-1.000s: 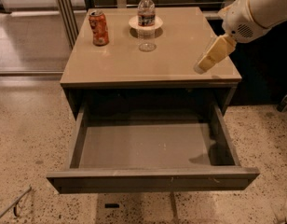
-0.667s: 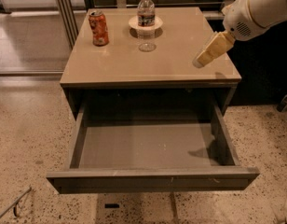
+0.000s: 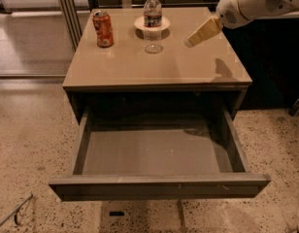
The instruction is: Place water bottle into top drawer
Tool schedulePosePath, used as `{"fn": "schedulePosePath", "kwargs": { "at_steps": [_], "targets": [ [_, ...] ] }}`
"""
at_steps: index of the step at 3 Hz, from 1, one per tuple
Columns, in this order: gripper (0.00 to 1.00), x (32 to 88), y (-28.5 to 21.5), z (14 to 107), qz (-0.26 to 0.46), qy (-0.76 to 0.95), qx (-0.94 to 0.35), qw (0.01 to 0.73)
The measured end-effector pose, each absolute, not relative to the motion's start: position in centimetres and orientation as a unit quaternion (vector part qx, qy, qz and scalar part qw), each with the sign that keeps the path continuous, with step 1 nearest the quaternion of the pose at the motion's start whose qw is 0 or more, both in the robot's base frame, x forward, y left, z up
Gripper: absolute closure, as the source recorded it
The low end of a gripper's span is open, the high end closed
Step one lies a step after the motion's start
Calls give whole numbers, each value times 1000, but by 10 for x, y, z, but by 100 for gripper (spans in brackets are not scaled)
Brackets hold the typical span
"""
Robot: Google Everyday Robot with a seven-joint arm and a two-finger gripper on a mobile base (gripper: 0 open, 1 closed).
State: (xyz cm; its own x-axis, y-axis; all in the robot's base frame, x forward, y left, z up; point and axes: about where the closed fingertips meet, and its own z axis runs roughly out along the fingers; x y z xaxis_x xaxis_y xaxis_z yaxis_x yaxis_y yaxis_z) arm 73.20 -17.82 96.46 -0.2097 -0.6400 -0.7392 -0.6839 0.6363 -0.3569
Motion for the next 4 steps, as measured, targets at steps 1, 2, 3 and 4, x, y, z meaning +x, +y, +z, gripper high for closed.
{"fn": "schedulePosePath", "kwargs": {
  "at_steps": [1,2,3,4],
  "targets": [
    [0,773,-160,968,50,764,-410,495],
    [0,807,-137,957,106,750,-399,516],
    [0,812,-139,960,107,749,-395,521],
    [0,816,-137,955,110,748,-391,525]
  ]
}}
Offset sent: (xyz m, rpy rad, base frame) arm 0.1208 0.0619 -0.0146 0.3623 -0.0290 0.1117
